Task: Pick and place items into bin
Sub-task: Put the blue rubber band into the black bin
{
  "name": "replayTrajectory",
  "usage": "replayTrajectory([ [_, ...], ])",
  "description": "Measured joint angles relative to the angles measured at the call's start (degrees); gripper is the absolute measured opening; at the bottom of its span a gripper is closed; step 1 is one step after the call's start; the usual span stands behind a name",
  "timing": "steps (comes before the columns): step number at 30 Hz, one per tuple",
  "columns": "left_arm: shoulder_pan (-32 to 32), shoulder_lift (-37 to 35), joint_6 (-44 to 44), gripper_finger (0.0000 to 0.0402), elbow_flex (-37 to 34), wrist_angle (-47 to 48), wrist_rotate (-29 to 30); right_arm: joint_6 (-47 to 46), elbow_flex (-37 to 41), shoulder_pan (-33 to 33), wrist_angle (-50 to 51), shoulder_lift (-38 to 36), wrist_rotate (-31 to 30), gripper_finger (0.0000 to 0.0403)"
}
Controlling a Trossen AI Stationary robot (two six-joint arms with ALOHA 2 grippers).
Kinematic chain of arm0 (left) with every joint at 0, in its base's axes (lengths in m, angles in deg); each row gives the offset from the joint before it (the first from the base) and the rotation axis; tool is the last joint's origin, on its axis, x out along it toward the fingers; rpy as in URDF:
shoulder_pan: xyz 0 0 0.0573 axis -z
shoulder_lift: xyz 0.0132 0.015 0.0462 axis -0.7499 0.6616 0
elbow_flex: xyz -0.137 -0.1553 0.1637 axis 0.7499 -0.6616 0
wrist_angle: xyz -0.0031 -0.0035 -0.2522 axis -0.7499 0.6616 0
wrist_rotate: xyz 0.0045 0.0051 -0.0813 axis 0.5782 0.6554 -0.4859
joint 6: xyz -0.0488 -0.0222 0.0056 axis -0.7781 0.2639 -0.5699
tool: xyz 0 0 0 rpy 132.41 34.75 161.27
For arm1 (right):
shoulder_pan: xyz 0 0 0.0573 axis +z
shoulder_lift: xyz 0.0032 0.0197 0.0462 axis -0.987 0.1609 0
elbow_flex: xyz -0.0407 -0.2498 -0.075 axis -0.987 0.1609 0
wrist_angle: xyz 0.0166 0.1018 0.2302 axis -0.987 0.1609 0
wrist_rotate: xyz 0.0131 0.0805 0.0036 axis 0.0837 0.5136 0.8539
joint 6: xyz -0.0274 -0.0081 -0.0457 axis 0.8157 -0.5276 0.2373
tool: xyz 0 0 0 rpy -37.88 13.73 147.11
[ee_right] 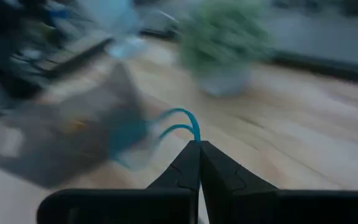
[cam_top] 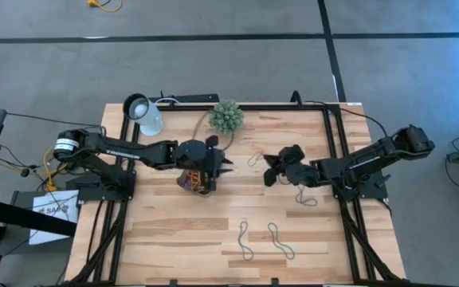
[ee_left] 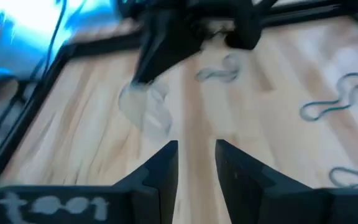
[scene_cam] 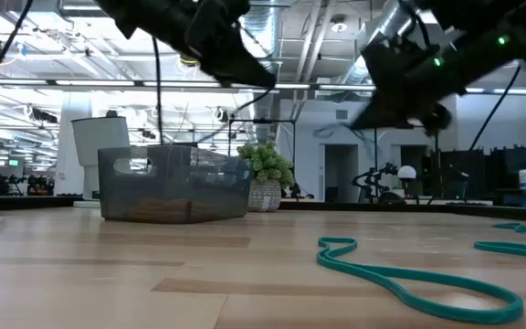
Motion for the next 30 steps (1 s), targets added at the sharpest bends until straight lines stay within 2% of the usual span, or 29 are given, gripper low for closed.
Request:
replayTrajectory([
  [6, 0.7, 3.92, 5.23, 0.0099, -0.02, -9.4, -0.7, 8.78, 0.03, -1.5, -15.58, 4.27, 9.12, 0.0001],
  [13, 0.68, 7.53, 6.64, 0.0099, 0.0, -14.82, -0.46, 9.61, -0.12, -3.82, -24.86, 11.97, 15.16, 0.0],
  [17, 0.65, 8.35, 8.42, 0.0099, -0.02, -14.19, 1.71, 10.62, -0.64, -5.03, -30.77, 14.83, 19.94, 0.0],
  [22, 0.63, 8.31, 8.5, 0.0099, -0.02, -13.66, 3.87, 14.06, -1.86, -5.05, -34.76, 15.89, 22.7, 0.0],
  [30, 0.7, 8.24, 8.57, 0.0099, -0.02, -12.98, 6.2, 16.6, -3.49, -4.61, -34.49, 15.89, 25.76, 0.0],
])
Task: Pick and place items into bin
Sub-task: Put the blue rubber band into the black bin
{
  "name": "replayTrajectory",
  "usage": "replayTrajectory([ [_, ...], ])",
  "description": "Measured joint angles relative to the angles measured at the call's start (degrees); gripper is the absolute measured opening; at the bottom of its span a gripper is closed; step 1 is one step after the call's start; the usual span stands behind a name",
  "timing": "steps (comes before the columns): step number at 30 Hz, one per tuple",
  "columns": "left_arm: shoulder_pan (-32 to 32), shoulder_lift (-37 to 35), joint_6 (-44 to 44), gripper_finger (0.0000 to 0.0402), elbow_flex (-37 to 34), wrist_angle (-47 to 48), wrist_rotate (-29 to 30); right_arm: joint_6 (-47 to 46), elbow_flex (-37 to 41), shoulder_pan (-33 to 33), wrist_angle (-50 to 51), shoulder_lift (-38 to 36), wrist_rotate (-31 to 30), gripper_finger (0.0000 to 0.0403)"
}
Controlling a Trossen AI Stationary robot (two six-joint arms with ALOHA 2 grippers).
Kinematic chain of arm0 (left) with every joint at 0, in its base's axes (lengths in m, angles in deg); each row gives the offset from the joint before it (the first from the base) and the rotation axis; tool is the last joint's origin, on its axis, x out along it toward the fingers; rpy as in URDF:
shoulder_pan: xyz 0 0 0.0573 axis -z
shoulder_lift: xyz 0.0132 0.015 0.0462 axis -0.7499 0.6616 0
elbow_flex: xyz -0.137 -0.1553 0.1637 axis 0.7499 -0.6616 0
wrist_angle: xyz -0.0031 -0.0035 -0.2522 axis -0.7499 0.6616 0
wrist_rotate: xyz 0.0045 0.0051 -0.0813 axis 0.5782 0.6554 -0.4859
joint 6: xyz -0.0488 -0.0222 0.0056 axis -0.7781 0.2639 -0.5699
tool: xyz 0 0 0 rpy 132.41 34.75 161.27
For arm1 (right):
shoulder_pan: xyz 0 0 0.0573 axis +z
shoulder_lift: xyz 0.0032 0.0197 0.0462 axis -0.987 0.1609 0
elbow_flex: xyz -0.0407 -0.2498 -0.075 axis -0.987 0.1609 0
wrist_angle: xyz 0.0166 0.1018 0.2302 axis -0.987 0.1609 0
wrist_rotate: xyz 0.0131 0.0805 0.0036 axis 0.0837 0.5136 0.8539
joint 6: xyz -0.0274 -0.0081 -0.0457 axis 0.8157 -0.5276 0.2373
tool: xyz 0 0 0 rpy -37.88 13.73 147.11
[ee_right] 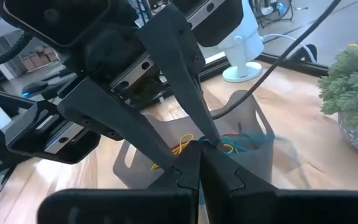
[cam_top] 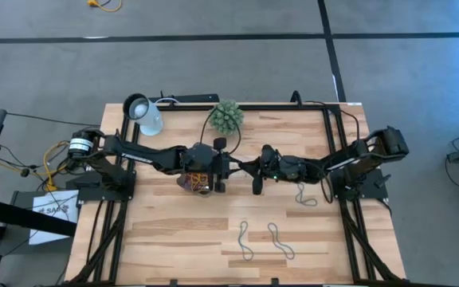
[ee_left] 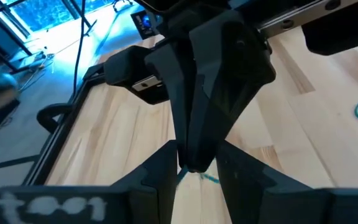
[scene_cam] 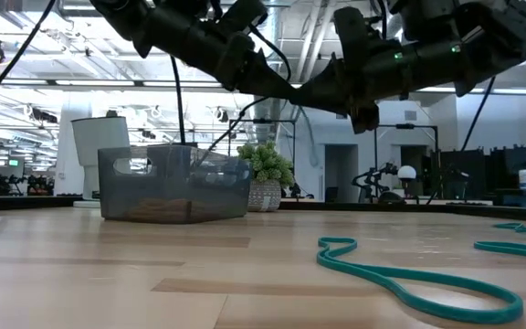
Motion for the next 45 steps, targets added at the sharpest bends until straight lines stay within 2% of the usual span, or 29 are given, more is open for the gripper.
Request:
replayTrajectory([
  [8, 0.04, -0.04, 0.01, 0.0099, 0.04, 1.49, 0.04, 0.09, -0.08, 0.26, -0.09, 0.0, 0.37, 0.0],
  [16, -0.33, 0.02, 0.04, 0.0093, 0.0, 4.09, 1.08, 2.81, -0.3, 0.5, -4.58, -0.17, 2.09, 0.0],
  [26, -0.44, 0.02, 0.0, 0.0011, 0.0, 3.28, 2.34, 2.95, -0.28, 0.5, -3.47, -0.17, 2.27, 0.0],
  [30, -0.44, 0.02, 0.02, 0.0004, 0.0, 2.9, 4.01, 1.4, -0.28, 0.52, 0.56, -0.15, 2.19, 0.0002],
  [38, -0.42, 0.02, 0.02, 0.0, 0.0, 2.95, 5.53, -3.5, -0.25, 0.51, 11.7, -0.13, 1.68, 0.0051],
  [45, -0.36, -1.28, 0.02, 0.0, 0.44, 6.23, 10.38, -4.57, -0.23, 1.92, 13.67, -0.11, 1.66, 0.0082],
])
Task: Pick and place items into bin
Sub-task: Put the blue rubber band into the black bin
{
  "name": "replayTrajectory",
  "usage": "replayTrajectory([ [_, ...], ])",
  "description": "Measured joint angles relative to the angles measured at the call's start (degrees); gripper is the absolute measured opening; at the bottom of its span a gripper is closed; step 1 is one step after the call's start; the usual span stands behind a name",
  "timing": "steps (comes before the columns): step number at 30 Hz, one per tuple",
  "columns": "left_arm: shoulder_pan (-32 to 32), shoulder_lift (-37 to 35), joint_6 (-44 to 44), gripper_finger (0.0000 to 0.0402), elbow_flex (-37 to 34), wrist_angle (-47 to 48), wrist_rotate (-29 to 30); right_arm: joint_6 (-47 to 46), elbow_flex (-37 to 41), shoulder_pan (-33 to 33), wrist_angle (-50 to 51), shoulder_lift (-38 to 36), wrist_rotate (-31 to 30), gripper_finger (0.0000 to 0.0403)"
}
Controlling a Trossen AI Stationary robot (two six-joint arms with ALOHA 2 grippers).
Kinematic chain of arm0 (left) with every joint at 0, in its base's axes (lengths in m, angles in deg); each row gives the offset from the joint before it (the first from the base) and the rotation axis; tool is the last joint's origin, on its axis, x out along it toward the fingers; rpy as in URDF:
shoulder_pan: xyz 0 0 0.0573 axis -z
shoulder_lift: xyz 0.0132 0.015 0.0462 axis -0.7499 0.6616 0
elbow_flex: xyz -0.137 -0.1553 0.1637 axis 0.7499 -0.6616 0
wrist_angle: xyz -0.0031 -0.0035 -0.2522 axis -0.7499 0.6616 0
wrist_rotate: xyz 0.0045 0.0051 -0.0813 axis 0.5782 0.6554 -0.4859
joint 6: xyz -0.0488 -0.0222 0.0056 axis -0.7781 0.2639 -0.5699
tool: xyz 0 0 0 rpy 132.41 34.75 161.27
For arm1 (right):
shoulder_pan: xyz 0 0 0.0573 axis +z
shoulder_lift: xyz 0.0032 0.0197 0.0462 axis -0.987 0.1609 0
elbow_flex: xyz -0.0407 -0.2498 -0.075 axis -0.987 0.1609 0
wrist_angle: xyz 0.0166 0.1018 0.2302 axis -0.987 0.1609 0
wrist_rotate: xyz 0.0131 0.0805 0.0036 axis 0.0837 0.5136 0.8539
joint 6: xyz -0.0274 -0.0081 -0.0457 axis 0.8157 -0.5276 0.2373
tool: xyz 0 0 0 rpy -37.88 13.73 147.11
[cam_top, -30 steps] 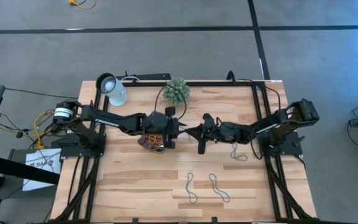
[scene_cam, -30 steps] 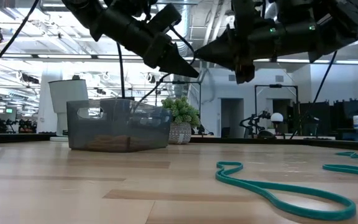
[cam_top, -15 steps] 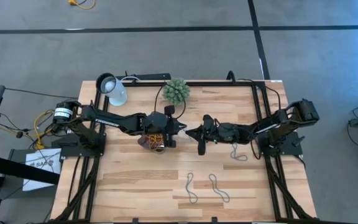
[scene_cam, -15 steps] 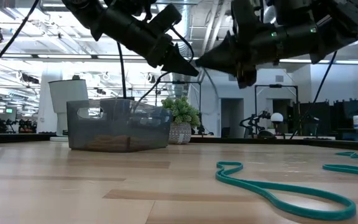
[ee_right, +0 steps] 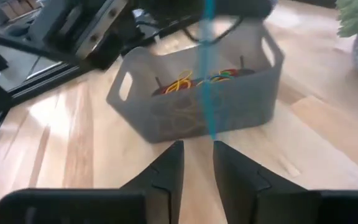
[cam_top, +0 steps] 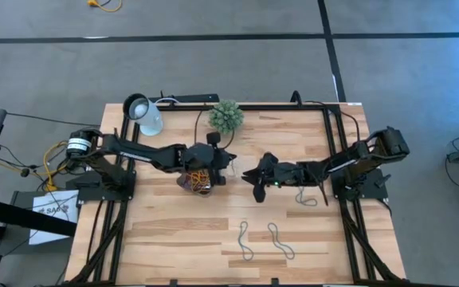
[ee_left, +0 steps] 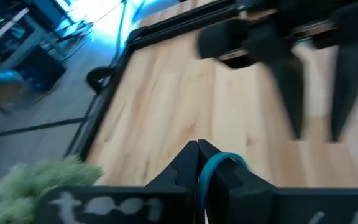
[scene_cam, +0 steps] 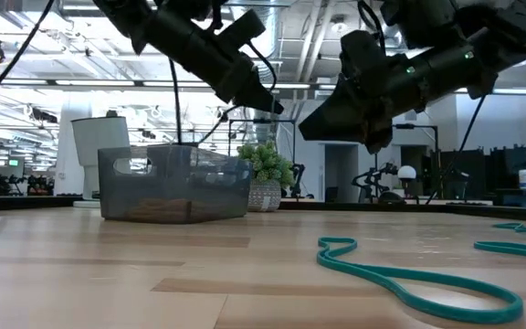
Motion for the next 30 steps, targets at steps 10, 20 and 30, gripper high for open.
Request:
replayTrajectory([
  [10, 1.1, -13.23, -0.73, 0.0, 6.31, 24.03, 12.72, -10.48, 0.04, 6.65, 10.53, 0.0, 0.64, 0.0082],
  [20, -2.01, -16.25, -11.61, 0.0, 6.89, 41.45, 2.13, -15.02, 0.07, 16.63, 15.6, 0.02, -5.52, 0.0082],
  [30, -8.38, -4.48, -9.58, 0.0, 6.84, 45.92, -2.13, -24.1, 0.18, 21.62, 19.13, 1.21, -7.03, 0.0082],
])
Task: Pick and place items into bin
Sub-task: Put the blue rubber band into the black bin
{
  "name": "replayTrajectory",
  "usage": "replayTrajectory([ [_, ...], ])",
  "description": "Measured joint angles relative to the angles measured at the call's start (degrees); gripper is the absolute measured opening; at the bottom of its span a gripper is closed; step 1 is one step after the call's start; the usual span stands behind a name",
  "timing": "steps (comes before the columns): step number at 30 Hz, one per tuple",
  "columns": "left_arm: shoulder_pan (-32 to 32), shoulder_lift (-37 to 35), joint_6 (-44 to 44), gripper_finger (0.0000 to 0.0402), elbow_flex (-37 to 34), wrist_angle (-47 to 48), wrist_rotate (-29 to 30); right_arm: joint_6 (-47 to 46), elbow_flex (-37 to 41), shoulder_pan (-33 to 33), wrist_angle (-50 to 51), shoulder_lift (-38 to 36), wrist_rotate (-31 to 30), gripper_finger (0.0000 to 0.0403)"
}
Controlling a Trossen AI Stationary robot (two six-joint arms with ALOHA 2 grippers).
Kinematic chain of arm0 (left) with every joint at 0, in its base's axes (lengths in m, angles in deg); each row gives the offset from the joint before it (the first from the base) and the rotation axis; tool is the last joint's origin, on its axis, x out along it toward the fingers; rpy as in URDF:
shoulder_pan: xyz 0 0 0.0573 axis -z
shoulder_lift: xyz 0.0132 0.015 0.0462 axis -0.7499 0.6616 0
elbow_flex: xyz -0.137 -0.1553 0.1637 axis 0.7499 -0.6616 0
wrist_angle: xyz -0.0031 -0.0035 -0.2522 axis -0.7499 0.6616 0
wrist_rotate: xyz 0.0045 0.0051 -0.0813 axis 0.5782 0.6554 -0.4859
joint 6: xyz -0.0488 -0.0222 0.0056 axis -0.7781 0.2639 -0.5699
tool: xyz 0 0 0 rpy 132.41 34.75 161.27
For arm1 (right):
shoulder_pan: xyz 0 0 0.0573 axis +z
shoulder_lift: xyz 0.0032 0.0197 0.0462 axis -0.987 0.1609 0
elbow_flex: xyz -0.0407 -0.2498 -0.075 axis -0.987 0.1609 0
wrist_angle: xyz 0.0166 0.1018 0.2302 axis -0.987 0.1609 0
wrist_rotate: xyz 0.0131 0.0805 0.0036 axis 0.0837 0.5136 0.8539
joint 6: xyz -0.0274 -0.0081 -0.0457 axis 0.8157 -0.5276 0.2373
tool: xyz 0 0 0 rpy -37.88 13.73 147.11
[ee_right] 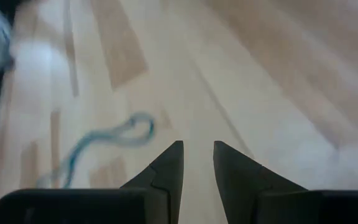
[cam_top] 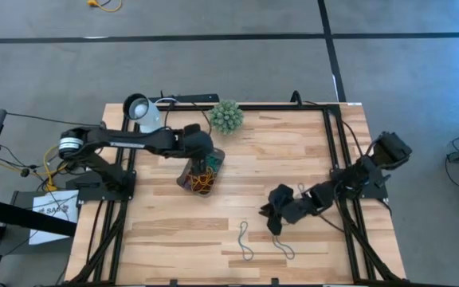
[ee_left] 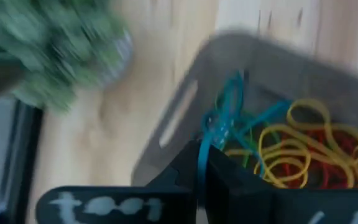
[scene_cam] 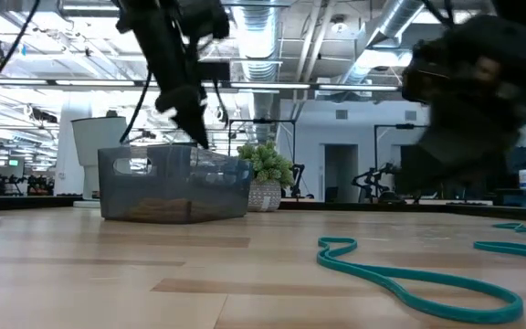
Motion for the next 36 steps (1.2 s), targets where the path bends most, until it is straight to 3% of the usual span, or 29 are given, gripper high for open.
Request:
replayTrajectory([
  [8, -4.37, 3.71, -1.05, 0.0, 0.0, 1.99, -12.45, 1.49, -0.08, 0.72, 0.34, 2.37, -0.1, 0.0082],
  [12, -4.48, 3.75, 1.16, 0.0005, 0.0, 2.76, -13.42, 1.48, -0.01, -0.5, 0.44, 2.37, -0.02, 0.0082],
  [17, -4.51, 3.64, 2.0, 0.0038, 0.0, 6.15, -14.75, 1.5, -0.01, -1.14, 0.33, 2.37, 0.13, 0.0082],
  [23, -4.51, 3.62, -0.45, 0.0085, 0.0, 4.92, -13.44, 1.55, -0.01, -1.01, 0.33, 2.35, 0.15, 0.0082],
  [27, -4.36, 3.62, -2.12, 0.0097, 0.96, 3.85, -8.68, 0.67, -0.01, -1.01, 0.33, 2.35, 0.17, 0.0082],
  [30, -4.38, 3.6, -3.58, 0.0098, 3.96, 5.25, -4.98, -1.36, -0.01, -1.1, 0.91, 2.35, 0.1, 0.0082],
  [36, -3.13, 3.57, -3.73, 0.0098, 12.36, 11.53, -5.23, -1.28, -0.99, -2.76, 0.42, 0.77, -0.28, 0.0081],
])
